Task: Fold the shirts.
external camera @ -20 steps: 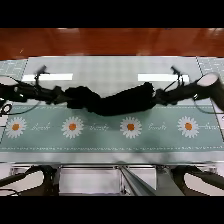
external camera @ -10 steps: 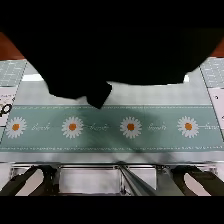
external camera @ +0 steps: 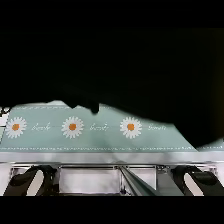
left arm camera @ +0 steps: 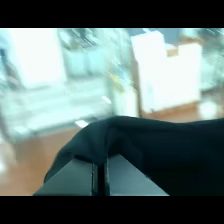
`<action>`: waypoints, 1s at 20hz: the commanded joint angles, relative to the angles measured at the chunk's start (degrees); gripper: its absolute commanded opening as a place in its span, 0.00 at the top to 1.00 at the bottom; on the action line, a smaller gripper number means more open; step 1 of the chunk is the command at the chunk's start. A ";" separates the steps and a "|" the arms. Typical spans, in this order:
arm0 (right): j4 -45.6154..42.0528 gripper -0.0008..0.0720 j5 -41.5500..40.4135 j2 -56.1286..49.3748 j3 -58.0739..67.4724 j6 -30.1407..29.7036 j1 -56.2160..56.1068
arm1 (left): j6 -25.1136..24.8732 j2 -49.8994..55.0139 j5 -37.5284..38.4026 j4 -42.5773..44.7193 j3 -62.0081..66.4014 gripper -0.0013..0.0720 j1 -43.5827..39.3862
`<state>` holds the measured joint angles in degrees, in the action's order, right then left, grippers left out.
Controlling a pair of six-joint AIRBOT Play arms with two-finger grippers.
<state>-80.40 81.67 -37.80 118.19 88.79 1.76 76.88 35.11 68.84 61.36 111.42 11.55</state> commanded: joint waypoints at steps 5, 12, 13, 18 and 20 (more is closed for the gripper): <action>1.99 0.95 9.35 2.38 -7.50 3.34 -0.02 | 6.62 -2.84 0.63 17.92 -4.46 0.94 -10.08; 6.36 0.95 -2.60 -0.79 -37.38 0.09 -0.02 | 6.56 9.97 -7.02 14.25 -25.40 0.94 -10.10; 6.36 0.95 -5.77 -3.45 -41.22 -0.50 -0.02 | 6.56 13.38 -10.01 13.46 -27.30 0.94 -10.10; 5.84 0.95 -23.93 -25.88 -45.27 -2.67 -0.02 | 6.51 34.53 -22.95 7.85 -28.46 0.94 -10.16; 6.64 0.95 -28.57 -36.26 -42.18 -2.47 -0.02 | 6.58 42.42 -26.80 5.60 -28.15 0.94 -10.16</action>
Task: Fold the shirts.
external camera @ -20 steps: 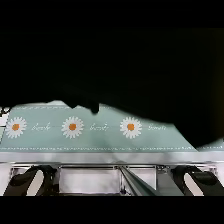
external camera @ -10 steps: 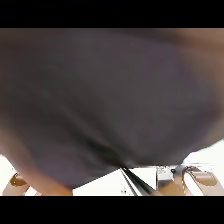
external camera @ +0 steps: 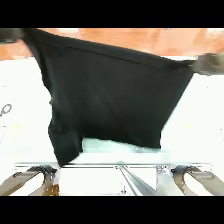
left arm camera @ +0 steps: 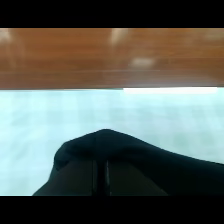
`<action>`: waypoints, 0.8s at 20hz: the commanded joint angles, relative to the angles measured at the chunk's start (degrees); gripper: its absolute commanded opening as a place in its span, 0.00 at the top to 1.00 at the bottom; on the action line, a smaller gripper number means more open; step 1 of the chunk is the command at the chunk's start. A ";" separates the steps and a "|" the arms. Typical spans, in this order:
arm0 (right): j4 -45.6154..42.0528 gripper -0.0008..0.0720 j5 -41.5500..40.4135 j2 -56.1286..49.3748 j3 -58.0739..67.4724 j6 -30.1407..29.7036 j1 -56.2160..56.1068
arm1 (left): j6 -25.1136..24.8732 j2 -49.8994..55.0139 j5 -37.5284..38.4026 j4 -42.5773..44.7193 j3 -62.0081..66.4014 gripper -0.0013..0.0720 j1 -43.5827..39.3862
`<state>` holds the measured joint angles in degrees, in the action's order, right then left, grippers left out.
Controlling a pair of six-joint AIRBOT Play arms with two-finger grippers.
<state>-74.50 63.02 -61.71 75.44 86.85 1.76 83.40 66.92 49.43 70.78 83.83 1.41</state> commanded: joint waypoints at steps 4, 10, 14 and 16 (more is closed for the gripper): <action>5.16 0.95 -10.19 -30.08 13.40 -0.24 -0.02 | 0.13 22.47 -8.26 -9.07 1.31 0.94 -0.02; 15.56 0.82 -9.01 -40.61 23.47 1.03 0.22 | 0.33 28.96 -2.64 -18.99 1.33 0.81 0.39; 15.41 0.46 3.80 -38.51 25.97 1.73 5.79 | 0.35 28.65 14.16 -14.32 7.54 0.29 7.06; 12.17 0.46 13.62 -35.39 25.75 1.31 11.23 | 0.24 26.88 23.93 -13.09 9.03 0.29 13.66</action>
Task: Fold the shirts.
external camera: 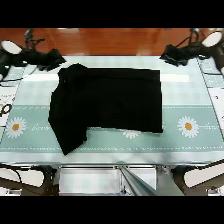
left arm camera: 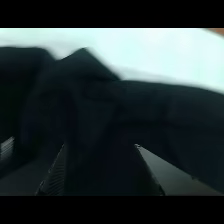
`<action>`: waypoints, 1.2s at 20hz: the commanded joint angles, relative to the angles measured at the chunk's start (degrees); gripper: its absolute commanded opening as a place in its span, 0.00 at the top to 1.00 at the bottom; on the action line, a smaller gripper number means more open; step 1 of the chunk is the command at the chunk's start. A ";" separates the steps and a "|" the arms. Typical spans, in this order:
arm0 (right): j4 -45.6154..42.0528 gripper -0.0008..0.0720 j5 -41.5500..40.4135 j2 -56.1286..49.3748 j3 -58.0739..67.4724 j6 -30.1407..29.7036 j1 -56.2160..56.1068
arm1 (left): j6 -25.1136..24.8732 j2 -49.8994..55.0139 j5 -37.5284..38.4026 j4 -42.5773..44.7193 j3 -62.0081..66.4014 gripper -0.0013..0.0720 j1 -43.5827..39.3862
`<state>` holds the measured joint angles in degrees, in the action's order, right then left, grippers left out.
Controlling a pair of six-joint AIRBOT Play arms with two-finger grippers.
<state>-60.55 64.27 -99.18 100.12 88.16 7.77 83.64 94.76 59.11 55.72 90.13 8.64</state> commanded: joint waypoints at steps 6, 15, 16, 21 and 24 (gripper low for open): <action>-9.64 0.44 8.02 22.58 -31.06 1.20 13.14 | -5.18 -16.13 20.39 1.92 -18.32 0.29 23.15; 7.32 0.44 0.17 44.13 -70.93 -11.54 18.84 | -11.45 -19.43 16.61 -5.05 -47.78 0.29 35.93; 7.80 0.44 0.66 45.09 -71.04 -11.54 18.84 | -12.24 -18.43 16.13 -5.66 -47.76 0.29 35.58; 10.80 0.44 1.09 45.70 -71.04 -11.78 18.80 | -15.72 -12.87 14.64 -9.07 -47.76 0.29 32.44; 10.73 0.44 1.09 45.70 -71.04 -11.78 18.80 | -15.72 -10.71 12.76 -9.11 -47.76 0.29 30.25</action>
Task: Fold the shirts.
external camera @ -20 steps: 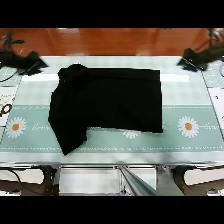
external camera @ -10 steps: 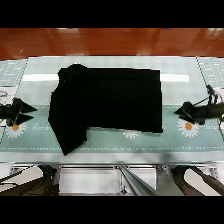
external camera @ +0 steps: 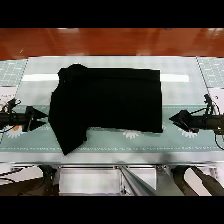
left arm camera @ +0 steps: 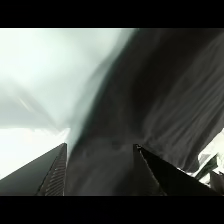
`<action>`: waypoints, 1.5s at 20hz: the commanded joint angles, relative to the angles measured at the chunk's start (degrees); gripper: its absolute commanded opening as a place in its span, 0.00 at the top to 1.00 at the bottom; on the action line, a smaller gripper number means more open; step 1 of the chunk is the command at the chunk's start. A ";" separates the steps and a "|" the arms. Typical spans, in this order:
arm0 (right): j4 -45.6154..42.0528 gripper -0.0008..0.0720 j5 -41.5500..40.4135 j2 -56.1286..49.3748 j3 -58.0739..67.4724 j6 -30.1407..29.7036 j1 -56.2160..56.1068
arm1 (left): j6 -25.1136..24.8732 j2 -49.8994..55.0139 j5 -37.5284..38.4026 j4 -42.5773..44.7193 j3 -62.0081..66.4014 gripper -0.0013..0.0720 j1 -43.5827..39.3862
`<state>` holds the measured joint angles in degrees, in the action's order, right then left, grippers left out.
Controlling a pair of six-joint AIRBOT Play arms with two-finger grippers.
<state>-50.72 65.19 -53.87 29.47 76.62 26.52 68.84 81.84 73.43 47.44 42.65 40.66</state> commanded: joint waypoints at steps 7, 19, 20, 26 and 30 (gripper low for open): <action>0.87 0.44 -0.50 0.39 -0.37 -0.22 0.04 | -0.22 2.38 -2.95 0.11 0.11 0.51 -4.70; -8.68 0.42 6.32 0.02 -2.58 0.35 6.58 | -2.38 -4.74 -2.95 0.63 0.17 0.94 -4.46; -6.54 0.41 7.06 -0.68 -3.19 -2.93 6.56 | -2.38 -4.96 -2.91 0.61 0.17 0.94 -4.46; -1.20 0.41 3.93 -8.07 -3.52 -6.78 -0.20 | -2.12 -5.14 -1.38 0.55 0.15 0.94 -4.74; 1.29 0.41 -0.15 -13.35 -3.52 -6.58 -6.32 | -1.51 -5.14 -0.66 0.55 0.15 0.94 -4.74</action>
<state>-51.46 67.96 -63.75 26.02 70.37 24.23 66.81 76.79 72.05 47.99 42.78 35.94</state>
